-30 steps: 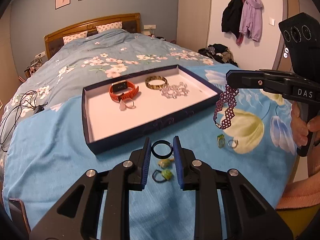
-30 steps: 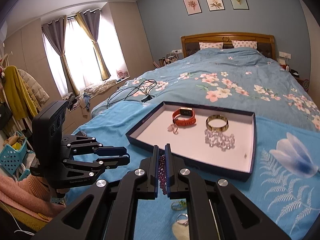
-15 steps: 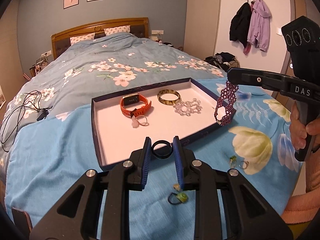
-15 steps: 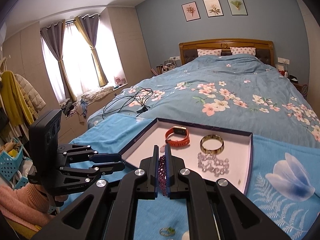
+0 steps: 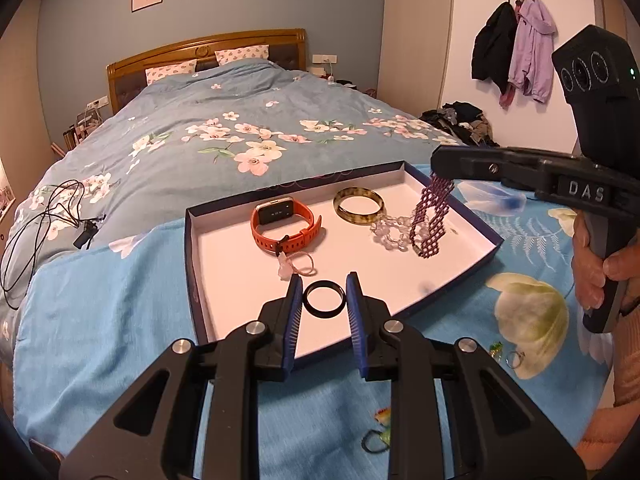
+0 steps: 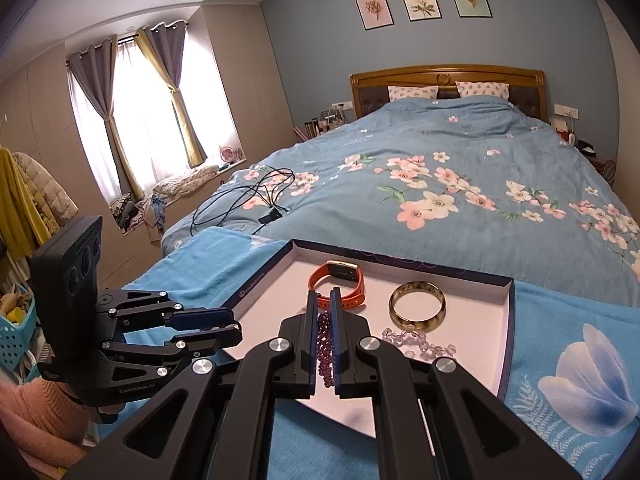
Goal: Organize jewelry
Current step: 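Carry the black ring in the left gripper into the box while the right carries the purple bracelet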
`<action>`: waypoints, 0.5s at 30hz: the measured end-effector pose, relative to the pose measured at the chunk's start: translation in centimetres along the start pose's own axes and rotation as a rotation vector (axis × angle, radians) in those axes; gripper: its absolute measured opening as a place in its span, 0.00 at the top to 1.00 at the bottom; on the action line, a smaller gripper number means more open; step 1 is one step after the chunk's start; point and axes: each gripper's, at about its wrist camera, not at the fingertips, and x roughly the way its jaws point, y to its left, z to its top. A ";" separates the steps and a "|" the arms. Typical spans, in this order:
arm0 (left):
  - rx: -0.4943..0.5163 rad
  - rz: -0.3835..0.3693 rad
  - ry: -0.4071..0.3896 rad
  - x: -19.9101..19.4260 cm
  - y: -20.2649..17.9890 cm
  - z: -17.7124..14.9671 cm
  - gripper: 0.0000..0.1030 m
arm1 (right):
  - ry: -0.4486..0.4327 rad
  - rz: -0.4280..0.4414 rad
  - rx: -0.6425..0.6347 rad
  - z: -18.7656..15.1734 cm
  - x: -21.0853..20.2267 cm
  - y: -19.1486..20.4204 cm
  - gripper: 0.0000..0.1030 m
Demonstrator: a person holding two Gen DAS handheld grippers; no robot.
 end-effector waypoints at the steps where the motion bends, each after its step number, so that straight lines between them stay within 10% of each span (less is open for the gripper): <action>1: -0.002 0.000 0.002 0.2 0.1 0.1 0.78 | 0.005 0.001 0.001 0.0 0.3 -0.1 0.96; 15: -0.039 0.013 0.061 4.0 1.2 0.8 0.78 | 0.043 -0.012 0.032 -0.3 2.7 -1.8 0.96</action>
